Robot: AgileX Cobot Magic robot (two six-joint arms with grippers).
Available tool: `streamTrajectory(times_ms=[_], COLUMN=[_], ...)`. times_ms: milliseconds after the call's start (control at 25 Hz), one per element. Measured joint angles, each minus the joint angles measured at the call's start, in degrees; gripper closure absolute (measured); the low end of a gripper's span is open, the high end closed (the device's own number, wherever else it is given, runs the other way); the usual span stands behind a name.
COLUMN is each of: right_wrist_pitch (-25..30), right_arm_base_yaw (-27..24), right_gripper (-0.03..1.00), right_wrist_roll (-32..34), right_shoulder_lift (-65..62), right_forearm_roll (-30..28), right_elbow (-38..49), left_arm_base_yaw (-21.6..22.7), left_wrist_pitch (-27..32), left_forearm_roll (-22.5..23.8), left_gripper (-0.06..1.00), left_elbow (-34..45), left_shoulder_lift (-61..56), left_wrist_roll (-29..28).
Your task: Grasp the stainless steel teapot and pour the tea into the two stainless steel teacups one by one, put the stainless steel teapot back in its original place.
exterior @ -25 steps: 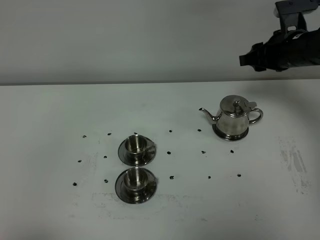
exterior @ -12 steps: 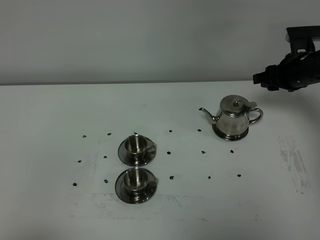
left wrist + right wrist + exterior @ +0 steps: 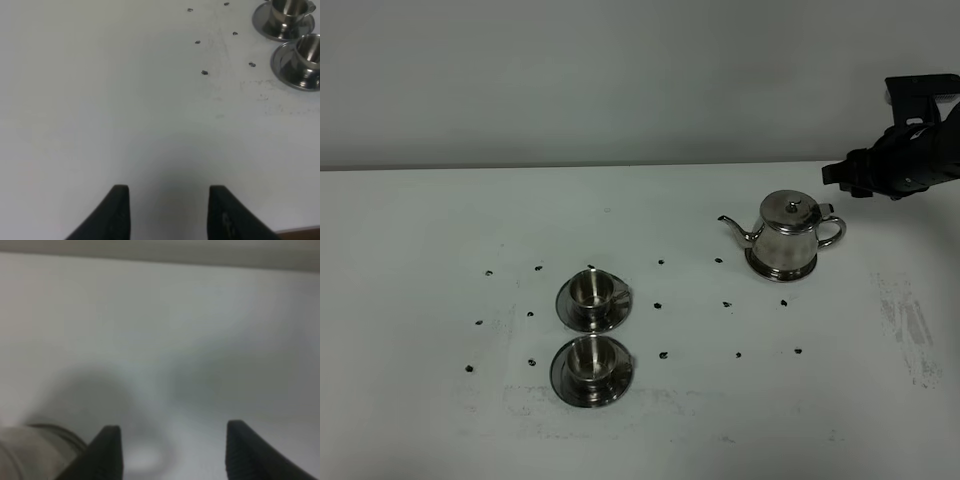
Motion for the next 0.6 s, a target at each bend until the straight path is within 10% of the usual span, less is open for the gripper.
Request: streamTrajectory(times_ms=[600], right_wrist_pitch=[6.62], right_arm_base_yaw=[0.56], right_gripper=[0.52], right_wrist_roll=[-3.78], right_shoulder_lift=[0.57], right_forearm_roll=[0.16], right_elbow=[0.0], left_arm_base_yaw=[0.0], left_wrist_pitch=[0.0], left_forearm_roll=[0.0], left_gripper=[0.56], left_elbow=[0.0], left_shoulder_lift=[0.0], left_wrist_roll=[0.0])
